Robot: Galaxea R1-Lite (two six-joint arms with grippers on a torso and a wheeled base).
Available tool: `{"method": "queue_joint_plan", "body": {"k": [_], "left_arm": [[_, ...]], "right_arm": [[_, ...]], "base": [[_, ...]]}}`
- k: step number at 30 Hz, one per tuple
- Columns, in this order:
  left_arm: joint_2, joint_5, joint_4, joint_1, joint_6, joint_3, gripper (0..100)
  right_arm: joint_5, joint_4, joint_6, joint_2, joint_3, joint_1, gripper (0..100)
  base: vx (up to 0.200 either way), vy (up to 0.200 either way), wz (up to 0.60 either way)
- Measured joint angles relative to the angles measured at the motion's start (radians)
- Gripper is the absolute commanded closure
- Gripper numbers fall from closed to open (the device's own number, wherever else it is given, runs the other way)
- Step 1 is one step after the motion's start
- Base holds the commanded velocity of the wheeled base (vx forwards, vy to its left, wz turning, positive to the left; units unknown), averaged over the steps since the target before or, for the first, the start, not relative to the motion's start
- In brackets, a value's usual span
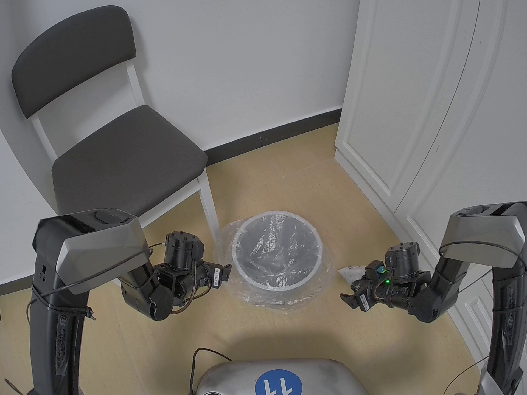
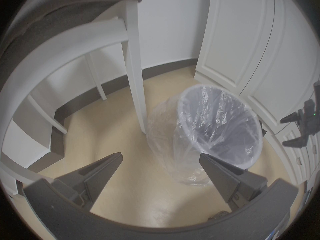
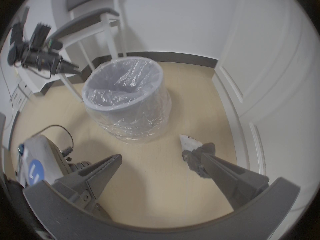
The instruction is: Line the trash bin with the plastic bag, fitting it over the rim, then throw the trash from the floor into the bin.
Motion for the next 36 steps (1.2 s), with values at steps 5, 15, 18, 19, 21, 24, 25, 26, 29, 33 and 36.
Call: {"method": "queue_joint_plan", "body": {"k": [5, 15, 18, 19, 21, 24, 25, 26, 29, 33, 36], "left_arm": [[0.001, 0.002, -0.115, -0.012, 0.027, 0.053, 0], [-0.013, 0.005, -0.232, -0.016, 0.078, 0.134, 0], [-0.017, 0.005, -0.242, -0.016, 0.087, 0.145, 0], [-0.018, 0.005, -0.244, -0.017, 0.089, 0.148, 0], [-0.019, 0.004, -0.247, -0.018, 0.091, 0.151, 0], [-0.021, 0.005, -0.249, -0.019, 0.092, 0.154, 0], [-0.021, 0.005, -0.251, -0.019, 0.093, 0.154, 0], [-0.021, 0.005, -0.254, -0.020, 0.093, 0.154, 0], [-0.020, 0.005, -0.264, -0.020, 0.095, 0.155, 0], [-0.019, 0.005, -0.272, -0.021, 0.095, 0.156, 0], [-0.017, 0.004, -0.274, -0.021, 0.095, 0.156, 0]], "right_arm": [[0.024, 0.023, -0.085, 0.084, -0.124, -0.004, 0], [0.187, 0.277, -0.188, 0.187, -0.399, -0.009, 0], [0.199, 0.363, -0.199, 0.203, -0.471, -0.009, 0], [0.201, 0.385, -0.201, 0.208, -0.496, -0.009, 0], [0.204, 0.425, -0.204, 0.217, -0.542, -0.009, 0], [0.206, 0.504, -0.211, 0.232, -0.616, -0.010, 0], [0.207, 0.535, -0.220, 0.238, -0.644, -0.011, 0], [0.207, 0.560, -0.228, 0.242, -0.667, -0.011, 0], [0.207, 0.636, -0.257, 0.257, -0.740, -0.014, 0], [0.208, 0.730, -0.273, 0.279, -0.830, -0.021, 0], [0.217, 0.780, -0.288, 0.294, -0.885, -0.029, 100]], "base": [[0.000, 0.000, 0.00], [0.000, 0.000, 0.00], [0.000, 0.000, 0.00], [0.000, 0.000, 0.00], [0.000, 0.000, 0.00], [0.000, 0.000, 0.00], [0.000, 0.000, 0.00], [0.000, 0.000, 0.00], [0.000, 0.000, 0.00], [0.000, 0.000, 0.00], [0.000, 0.000, 0.00]]}}
